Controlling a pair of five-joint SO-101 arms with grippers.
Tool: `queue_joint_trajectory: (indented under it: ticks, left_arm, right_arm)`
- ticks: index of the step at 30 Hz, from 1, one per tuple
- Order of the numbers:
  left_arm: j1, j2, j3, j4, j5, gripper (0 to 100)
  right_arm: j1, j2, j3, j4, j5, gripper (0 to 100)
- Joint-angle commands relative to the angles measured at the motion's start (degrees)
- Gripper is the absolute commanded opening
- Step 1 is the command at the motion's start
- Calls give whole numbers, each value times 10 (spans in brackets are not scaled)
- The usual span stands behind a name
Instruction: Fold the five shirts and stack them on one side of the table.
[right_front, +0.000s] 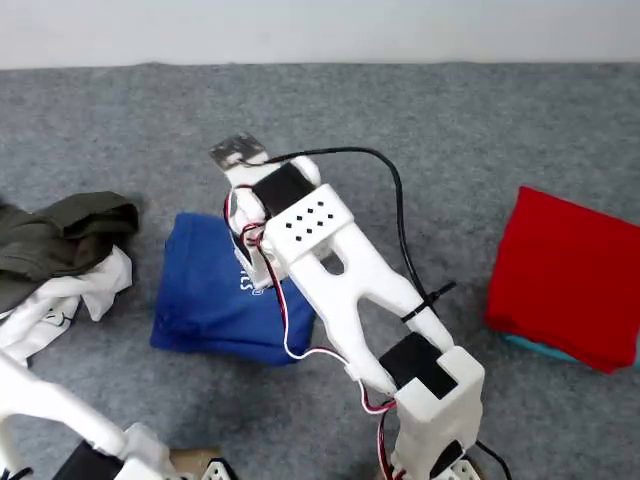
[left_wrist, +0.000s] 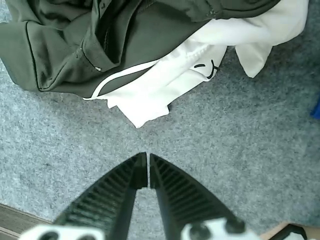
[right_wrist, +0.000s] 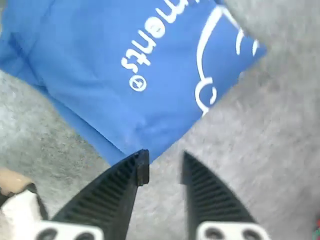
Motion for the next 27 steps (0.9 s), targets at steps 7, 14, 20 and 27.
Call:
queue_joint_trajectory:
  ticks: [7,14,20,27]
  left_arm:
    - [4,-16,-3,-11,-4,25]
    - [4,-16,-2,-9,-4,25]
    - [4,-16,-2,-9,-4,25]
    - [4,-16,-2,-8,-4,25]
  right_arm:
    - [-1,9,54,-69,-176,383]
    - [-2,93,53,-193,-221,369]
    - [-2,181,53,-260,-222,308]
    - [0,236,52,-267,-220,109]
